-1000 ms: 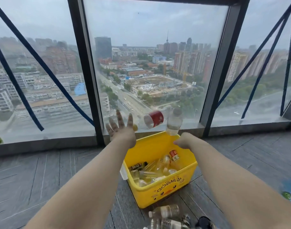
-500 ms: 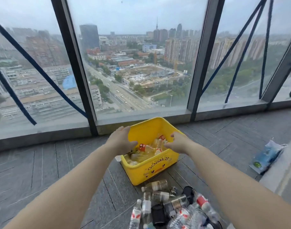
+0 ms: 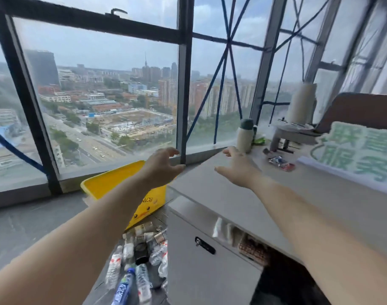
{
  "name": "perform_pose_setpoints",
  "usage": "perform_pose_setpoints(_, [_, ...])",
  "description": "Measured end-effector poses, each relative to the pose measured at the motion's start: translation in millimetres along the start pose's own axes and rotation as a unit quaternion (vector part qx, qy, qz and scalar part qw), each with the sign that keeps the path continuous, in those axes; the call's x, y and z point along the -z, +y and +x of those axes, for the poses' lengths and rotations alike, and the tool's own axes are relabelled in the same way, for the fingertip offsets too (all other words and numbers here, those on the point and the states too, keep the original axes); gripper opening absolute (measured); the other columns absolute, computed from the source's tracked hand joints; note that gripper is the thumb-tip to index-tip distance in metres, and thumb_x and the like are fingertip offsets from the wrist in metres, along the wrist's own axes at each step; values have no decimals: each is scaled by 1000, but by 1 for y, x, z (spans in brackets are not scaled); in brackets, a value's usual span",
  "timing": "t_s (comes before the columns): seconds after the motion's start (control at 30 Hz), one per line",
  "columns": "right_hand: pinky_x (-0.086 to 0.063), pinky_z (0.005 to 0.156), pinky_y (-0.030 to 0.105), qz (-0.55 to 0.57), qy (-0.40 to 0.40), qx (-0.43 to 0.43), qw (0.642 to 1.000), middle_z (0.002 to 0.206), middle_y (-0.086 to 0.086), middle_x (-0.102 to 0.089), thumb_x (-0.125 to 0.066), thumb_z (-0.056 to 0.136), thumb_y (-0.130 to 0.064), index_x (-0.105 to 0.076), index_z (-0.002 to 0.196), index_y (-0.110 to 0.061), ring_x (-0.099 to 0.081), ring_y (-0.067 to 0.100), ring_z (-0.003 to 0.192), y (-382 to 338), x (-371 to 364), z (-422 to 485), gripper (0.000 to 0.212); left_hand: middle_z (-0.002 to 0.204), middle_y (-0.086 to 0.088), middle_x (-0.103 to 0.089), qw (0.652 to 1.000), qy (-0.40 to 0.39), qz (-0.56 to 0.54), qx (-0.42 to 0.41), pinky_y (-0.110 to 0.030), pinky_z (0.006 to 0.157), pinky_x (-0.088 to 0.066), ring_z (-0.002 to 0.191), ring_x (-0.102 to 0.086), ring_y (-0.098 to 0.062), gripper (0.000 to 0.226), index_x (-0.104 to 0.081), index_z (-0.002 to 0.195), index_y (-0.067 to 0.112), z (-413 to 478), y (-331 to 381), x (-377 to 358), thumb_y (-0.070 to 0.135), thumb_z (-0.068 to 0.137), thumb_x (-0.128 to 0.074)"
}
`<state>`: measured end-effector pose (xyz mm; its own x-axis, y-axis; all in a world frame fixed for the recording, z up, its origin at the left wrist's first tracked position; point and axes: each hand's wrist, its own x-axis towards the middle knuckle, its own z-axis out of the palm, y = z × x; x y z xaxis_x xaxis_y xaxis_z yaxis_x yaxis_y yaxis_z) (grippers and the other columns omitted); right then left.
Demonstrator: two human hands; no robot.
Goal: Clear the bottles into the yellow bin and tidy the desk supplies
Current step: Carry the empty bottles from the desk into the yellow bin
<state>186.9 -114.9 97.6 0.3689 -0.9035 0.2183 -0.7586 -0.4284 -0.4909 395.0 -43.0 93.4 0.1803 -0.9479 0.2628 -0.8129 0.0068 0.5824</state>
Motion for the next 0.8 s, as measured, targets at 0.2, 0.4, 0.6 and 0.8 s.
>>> perform_pose_setpoints(0.2, [-37,102,35,-52,62,-67,994,142,10,-42,-61,86,-39,-39,138,-15,-41,27,129,75,84,-100,61,141,-7,-45,997,-59,-8,-56,-30,102,-37,126,-47,-23,56,-47,135,20,-38,106,-59,38,85,-66])
perform_pose_setpoints(0.4, [-37,102,35,-75,112,-162,977,145,9,-37,-60,89,-39,-39,139,-17,-40,28,130,148,137,-177,59,140,-8,-42,986,-107,-11,-127,-33,101,-39,123,-46,-24,55,-46,135,18,-50,177,-121,36,86,-65])
perform_pose_setpoints(0.6, [-37,103,35,-144,146,-298,932,145,5,-42,-60,86,-44,-41,137,-18,-42,27,130,237,175,-260,61,146,-7,-36,946,-256,33,-198,-31,104,-34,131,-40,-23,64,-38,141,21,-46,242,-207,44,86,-62])
perform_pose_setpoints(0.8, [-35,105,34,-221,172,-414,866,146,4,-41,-61,83,-50,-37,140,-20,-39,28,132,333,213,-307,68,147,-6,-36,915,-287,13,-284,-34,107,-34,133,-37,-24,65,-37,142,22,-39,334,-302,45,86,-62])
